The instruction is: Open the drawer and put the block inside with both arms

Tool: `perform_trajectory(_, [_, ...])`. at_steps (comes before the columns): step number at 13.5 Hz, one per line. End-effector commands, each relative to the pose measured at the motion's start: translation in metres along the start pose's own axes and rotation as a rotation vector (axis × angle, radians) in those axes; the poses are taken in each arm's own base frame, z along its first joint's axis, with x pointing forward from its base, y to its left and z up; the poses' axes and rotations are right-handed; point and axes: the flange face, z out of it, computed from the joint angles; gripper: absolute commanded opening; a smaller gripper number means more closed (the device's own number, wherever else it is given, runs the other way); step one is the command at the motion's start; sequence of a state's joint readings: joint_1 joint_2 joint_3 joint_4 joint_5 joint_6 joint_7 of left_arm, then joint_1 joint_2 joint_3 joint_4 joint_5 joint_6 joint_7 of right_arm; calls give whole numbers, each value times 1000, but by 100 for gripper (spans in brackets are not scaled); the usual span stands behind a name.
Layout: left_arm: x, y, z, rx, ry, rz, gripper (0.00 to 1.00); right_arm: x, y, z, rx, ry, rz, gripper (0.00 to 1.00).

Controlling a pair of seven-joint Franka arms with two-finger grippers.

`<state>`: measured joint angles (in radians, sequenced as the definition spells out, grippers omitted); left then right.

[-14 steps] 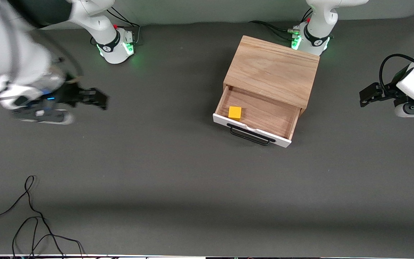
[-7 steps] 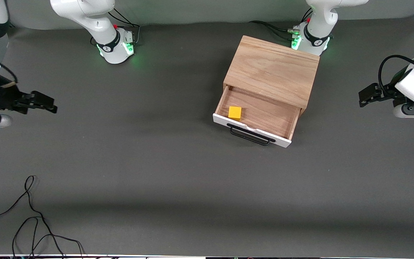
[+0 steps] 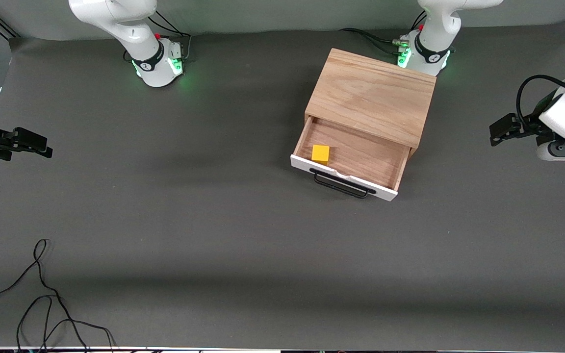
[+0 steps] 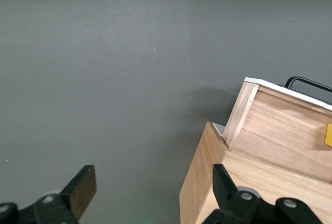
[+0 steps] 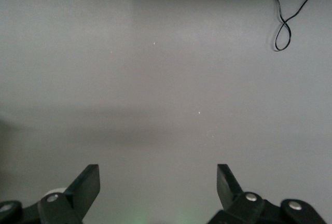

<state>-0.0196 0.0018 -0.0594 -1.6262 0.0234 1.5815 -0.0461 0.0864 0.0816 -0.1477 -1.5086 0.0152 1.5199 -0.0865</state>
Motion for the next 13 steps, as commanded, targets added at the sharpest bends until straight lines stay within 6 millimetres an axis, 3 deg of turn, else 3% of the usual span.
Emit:
perform_trajectory(1, [-4, -2, -2, 12, 9, 15, 100, -5, 4, -1, -17, 4, 4, 100])
perform_trajectory(13, [-2, -7, -1, 12, 11, 42, 100, -5, 3, -3, -16, 6, 20, 100])
